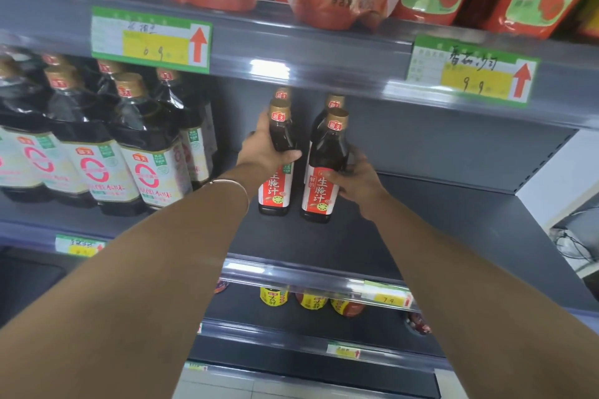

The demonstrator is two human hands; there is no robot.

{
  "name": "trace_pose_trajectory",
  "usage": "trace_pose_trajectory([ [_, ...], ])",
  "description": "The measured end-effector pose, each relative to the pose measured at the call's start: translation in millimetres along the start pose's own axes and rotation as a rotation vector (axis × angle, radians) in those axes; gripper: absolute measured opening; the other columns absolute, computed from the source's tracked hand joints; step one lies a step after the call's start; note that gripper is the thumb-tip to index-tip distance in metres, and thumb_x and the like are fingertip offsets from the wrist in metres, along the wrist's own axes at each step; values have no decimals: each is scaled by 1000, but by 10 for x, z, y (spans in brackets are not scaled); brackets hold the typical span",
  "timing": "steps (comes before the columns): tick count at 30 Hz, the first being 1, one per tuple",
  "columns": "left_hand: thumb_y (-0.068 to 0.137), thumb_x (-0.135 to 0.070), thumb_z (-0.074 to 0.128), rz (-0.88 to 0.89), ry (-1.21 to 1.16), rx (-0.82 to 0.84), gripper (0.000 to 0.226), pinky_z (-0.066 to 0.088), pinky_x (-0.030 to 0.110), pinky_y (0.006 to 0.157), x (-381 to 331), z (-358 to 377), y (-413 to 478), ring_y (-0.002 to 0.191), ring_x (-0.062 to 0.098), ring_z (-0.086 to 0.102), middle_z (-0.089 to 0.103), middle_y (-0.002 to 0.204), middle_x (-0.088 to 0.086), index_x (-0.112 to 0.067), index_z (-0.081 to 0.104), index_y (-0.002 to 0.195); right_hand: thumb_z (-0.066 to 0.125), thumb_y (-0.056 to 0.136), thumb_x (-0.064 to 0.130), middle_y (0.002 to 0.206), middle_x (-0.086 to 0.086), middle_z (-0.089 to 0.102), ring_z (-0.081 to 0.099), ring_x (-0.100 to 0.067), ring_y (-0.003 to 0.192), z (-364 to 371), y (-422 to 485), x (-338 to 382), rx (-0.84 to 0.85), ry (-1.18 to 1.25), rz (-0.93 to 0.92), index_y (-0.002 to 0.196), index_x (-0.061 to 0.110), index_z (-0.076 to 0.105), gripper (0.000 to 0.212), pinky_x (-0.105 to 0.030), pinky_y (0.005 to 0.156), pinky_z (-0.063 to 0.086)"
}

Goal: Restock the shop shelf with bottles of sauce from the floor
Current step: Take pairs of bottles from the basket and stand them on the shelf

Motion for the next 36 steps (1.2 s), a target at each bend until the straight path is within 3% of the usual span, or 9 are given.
trace_pose_trajectory([
  [2,76,-30,73,-13,2,50,107,26,41,113,2,-31,-66,142,29,25,24,153,14,-29,-6,148,83,65,21,125,-8,60,60,-26,113,57,-48,-83,-26,-47,33,138,23,35,88,-50,99,48],
  [4,77,-37,71,-30,50,72,106,20,43,117,74,-117,-172,146,29,14,6,157,14,-27,-7,148,86,54,33,128,-10,56,58,-29,114,155,-123,-154,-94,-101,90,131,19,40,91,-49,99,48],
  [7,81,-44,64,-50,131,97,92,25,48,115,342,-343,-430,142,33,22,15,155,15,-24,6,149,79,69,37,136,-13,47,52,-35,121,337,-402,-97,-278,-172,214,130,11,39,77,-46,100,45],
  [10,84,-40,62,-53,146,124,78,32,40,111,748,-691,-834,135,32,35,33,148,17,-18,21,146,73,77,40,140,-14,41,45,-37,127,660,-712,-33,-326,-222,212,133,10,35,74,-44,101,39],
  [17,84,-30,64,-226,167,21,66,38,31,99,1936,-2091,-2299,124,30,48,49,134,17,-14,33,140,71,82,30,142,-14,41,46,-31,127,2164,-1791,64,-3,-236,-1,142,12,34,73,-34,104,38],
  [20,76,-34,71,-332,134,-16,76,38,32,103,2451,-2756,-3086,124,28,49,51,136,14,-14,34,139,73,79,28,133,-10,48,53,-27,115,2972,-2367,48,121,-255,-56,135,10,41,68,-32,92,42],
  [25,86,-27,63,-511,231,-144,64,35,27,98,3301,-3628,-4282,127,27,47,48,139,13,-12,33,140,75,61,41,135,-11,49,54,-29,115,4422,-3296,-126,405,-231,-53,141,18,33,93,-41,92,49],
  [31,86,-18,62,-665,207,-304,54,32,25,80,4092,-4310,-5329,119,28,52,54,130,13,-9,41,134,69,85,21,115,-5,45,48,-21,102,5864,-4162,-412,686,-292,-106,142,16,33,68,-21,66,40],
  [36,84,-19,64,-841,69,-416,53,34,18,78,4869,-4563,-5864,113,28,56,60,123,11,-14,43,133,71,83,26,115,1,38,41,-17,106,6815,-4634,-802,837,-357,-77,143,21,33,71,-34,95,41],
])
Point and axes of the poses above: each hand's wrist, its own y-axis towards the middle knuckle, its own z-axis out of the palm, x = y × z, the point moved 1 cm from there along y, towards the middle knuckle
